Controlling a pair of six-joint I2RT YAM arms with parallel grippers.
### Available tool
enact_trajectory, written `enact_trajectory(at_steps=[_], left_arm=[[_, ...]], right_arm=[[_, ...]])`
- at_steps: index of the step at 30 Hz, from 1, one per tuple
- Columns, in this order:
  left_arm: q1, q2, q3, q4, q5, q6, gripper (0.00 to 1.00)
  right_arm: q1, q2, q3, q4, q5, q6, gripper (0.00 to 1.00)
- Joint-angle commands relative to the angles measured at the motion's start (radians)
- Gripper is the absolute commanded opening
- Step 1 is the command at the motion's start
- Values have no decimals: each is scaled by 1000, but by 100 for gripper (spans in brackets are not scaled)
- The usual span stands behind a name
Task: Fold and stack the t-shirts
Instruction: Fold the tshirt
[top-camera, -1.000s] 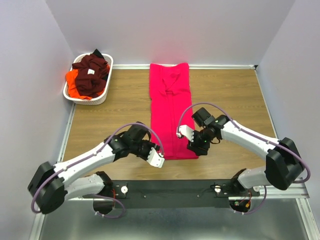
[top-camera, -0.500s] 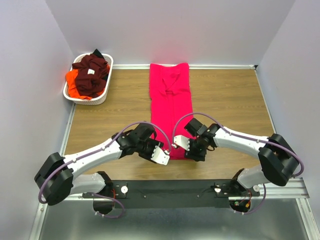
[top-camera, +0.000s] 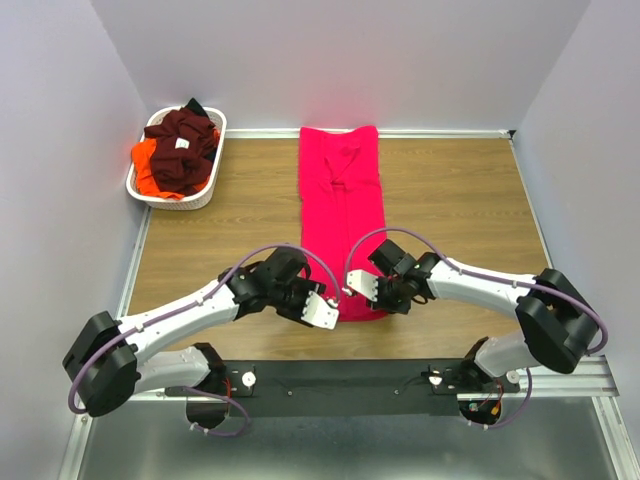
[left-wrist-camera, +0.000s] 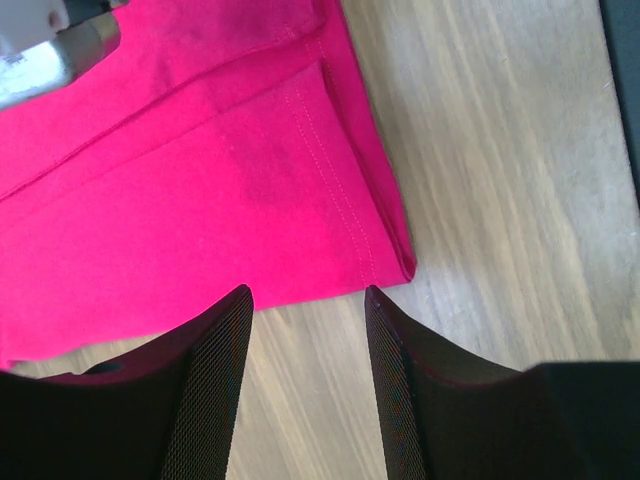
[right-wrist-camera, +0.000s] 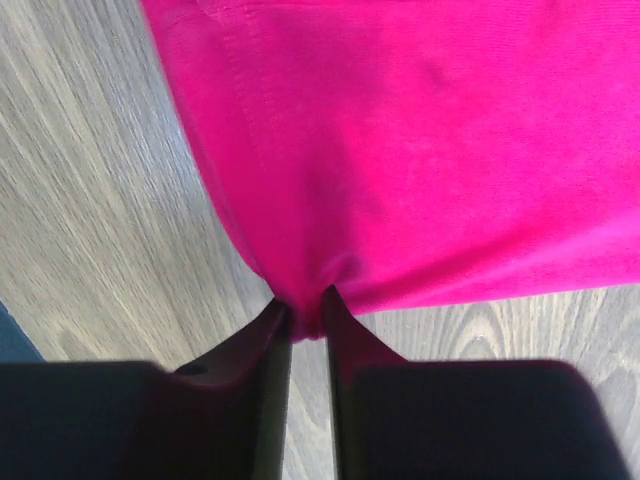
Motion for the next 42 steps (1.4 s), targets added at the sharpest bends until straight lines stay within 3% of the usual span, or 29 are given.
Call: enact_trajectory(at_steps=[1,2,3,10,13,19,24,25,29,34,40,42], left_arm=[[-30,-10,-23,44,5,-45,57],[-36,-7,-34,55,-1,-44,57],[-60,0,-37,76,-11,-44,57],[-102,121,-1,40,-44,-38,58],[-134,167,4,7,-50,-41,63],[-175,255,-40,87,-111,-127,67],[-178,292,-33,113,-149,-158,57],[-178,301,-31,110,-149,-154,50],[-177,327,-16,93,-145,-150,38],[-166,356,9,70,-136,-142,34],[-159,379,26,53,-139,-142,12],[-157,381,24,52,-140,-138,0]], right_arm=[[7,18,-75,40,48,6,18],[7,11,-77,38,38,12,5],[7,4,-74,31,36,15,1],[6,23,-38,15,13,42,1],[7,15,-28,9,5,55,1],[7,4,-22,-9,-4,62,1],[6,4,-18,-17,-2,59,0],[6,4,-20,-17,-2,58,1],[7,4,-19,-21,-7,59,1],[7,3,-9,-27,-12,61,0],[7,-2,-18,-31,-16,52,1],[7,-2,-20,-31,-18,50,0]])
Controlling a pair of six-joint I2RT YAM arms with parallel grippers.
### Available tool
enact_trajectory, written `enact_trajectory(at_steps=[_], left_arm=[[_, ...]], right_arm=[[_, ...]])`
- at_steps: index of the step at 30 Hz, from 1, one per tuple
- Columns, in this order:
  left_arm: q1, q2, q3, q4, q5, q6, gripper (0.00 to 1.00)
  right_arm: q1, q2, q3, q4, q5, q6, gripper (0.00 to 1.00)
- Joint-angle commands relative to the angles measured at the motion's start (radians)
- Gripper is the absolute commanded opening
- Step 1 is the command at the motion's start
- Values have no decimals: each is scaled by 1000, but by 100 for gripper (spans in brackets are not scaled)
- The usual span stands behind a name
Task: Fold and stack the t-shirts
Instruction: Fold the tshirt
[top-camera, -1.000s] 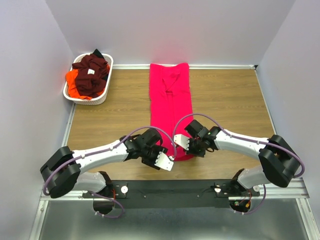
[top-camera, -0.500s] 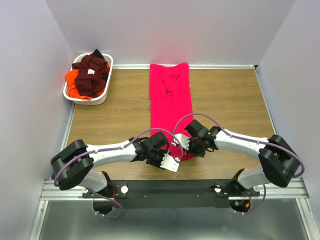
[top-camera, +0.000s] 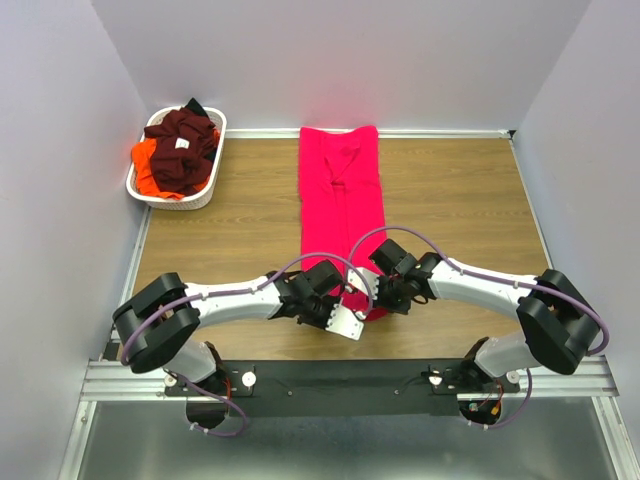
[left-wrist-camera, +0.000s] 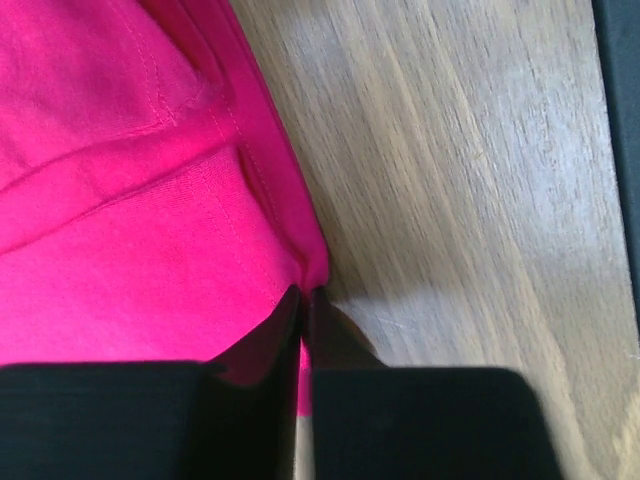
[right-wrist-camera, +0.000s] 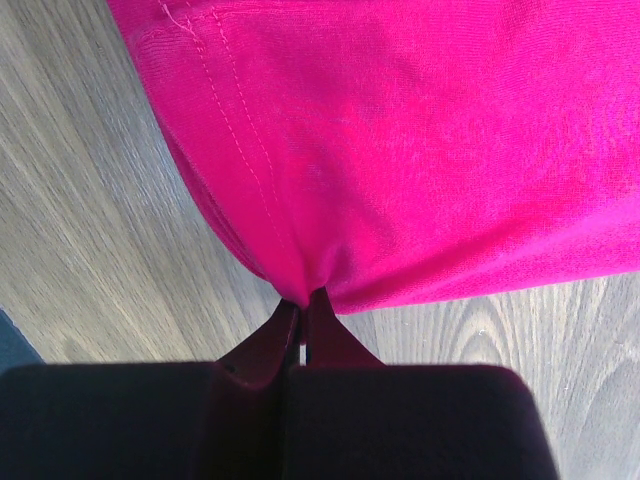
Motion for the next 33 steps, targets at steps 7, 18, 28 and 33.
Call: enact_trajectory(at_steps=[7,18,28,33], left_arm=[[9,-26,9,-152,37,6,0],[-11,-193,65,-262,98,-45,0],[94,-219,169,-272,100,32,0],[196,-206,206,-252,106,136,0]], right_arm=[[7,-50,-2,-82,-43,34,1],[6,-120,59,-196,-84,11,0],[-17,-70,211,-233,-26,-67,1],[-65,-22,281,-231,-29,-116,1]])
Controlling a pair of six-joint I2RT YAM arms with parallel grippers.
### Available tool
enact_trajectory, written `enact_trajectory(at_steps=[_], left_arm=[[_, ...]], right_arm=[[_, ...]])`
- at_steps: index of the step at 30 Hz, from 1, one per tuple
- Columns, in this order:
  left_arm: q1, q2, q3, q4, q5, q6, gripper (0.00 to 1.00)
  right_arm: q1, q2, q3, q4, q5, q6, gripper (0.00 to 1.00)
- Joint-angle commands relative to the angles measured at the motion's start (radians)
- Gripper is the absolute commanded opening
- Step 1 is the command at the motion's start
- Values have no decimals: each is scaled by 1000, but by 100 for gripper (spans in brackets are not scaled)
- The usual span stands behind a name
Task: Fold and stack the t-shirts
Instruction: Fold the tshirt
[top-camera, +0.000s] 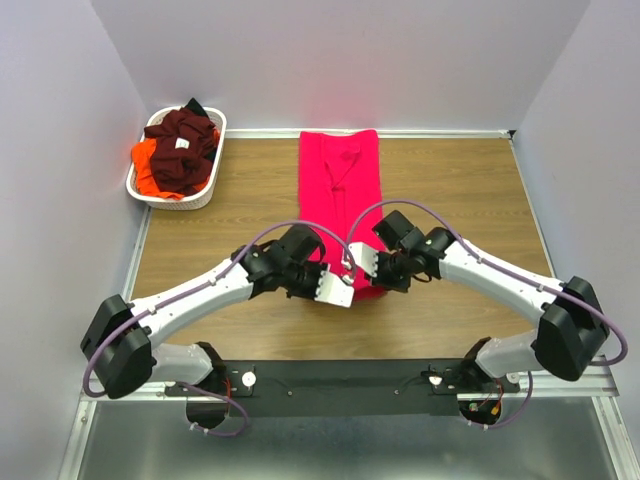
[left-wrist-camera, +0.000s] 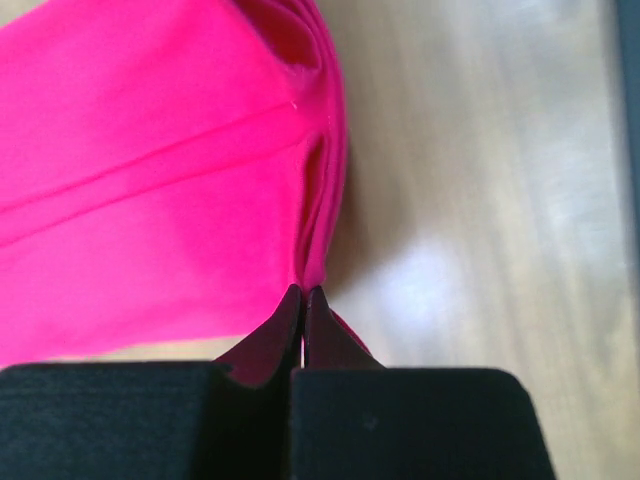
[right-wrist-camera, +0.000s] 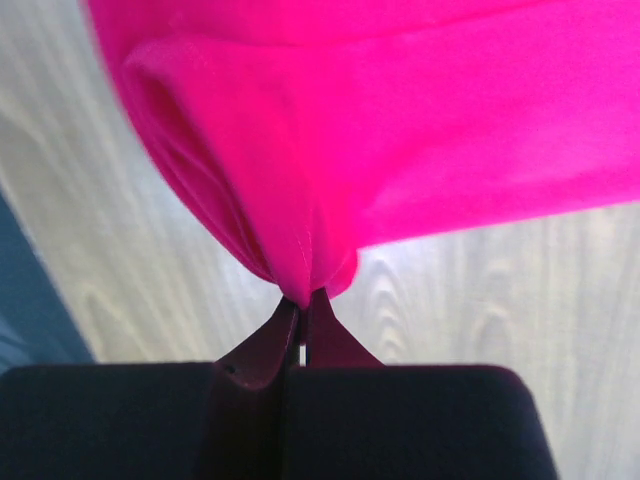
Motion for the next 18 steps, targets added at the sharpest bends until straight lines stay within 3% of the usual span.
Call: enact_trajectory(at_steps=[1,11,18], left_arm=[[77,-10,38,13,26,109,0],[248,116,147,102,22,256,0],[338,242,247,161,23,330,0]], right_arm=[[-39,47,63,-18,17,-62,1],[-235,277,300,-15,-25,-199,1],[-297,451,467,-15,-40,-268,1]])
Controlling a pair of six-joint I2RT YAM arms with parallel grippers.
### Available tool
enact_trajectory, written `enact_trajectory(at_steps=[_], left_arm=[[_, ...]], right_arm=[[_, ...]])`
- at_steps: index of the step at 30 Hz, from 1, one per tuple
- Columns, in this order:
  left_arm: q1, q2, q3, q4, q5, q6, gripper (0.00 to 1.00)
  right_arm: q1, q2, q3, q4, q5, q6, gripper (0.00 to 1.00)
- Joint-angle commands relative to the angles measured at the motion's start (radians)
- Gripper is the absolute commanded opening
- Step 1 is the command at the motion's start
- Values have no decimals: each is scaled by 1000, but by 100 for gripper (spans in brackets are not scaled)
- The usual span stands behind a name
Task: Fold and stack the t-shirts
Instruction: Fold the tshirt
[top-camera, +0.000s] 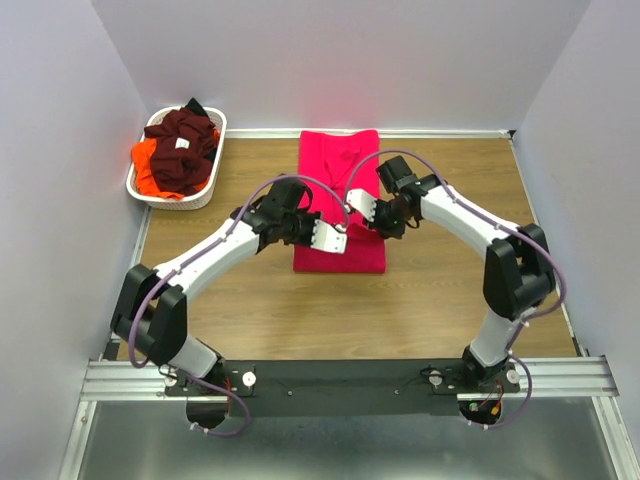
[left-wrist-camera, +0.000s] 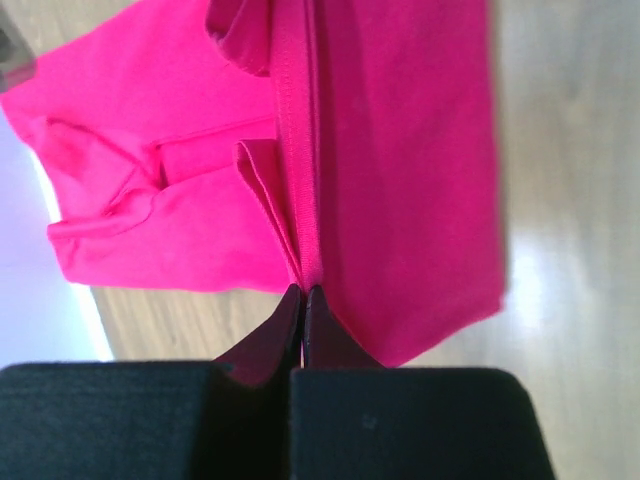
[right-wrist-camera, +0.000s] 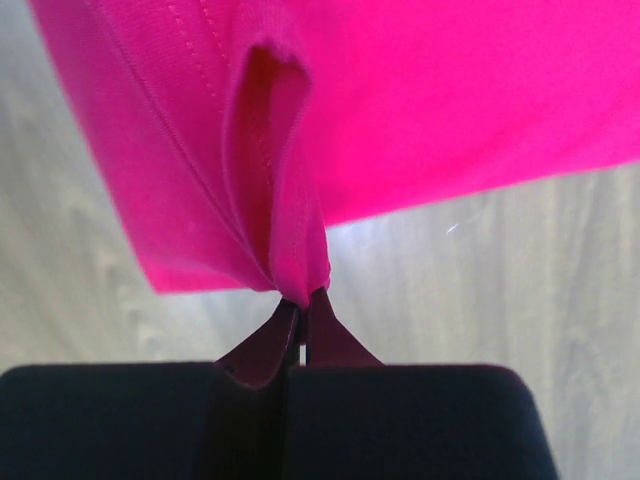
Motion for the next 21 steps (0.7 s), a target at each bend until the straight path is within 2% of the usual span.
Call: enact_trajectory(at_steps=[1,12,21], left_arm=[[51,56,68,47,11,73,0],[142,274,265,64,23,140,0],[166,372,311,103,17,160,0]], right_arm=[[-26,84,99,-18,-17,-63,0],[-84,303,354,-19,-4,-111,0],[-112,407,464,-21,-3,-116,1]])
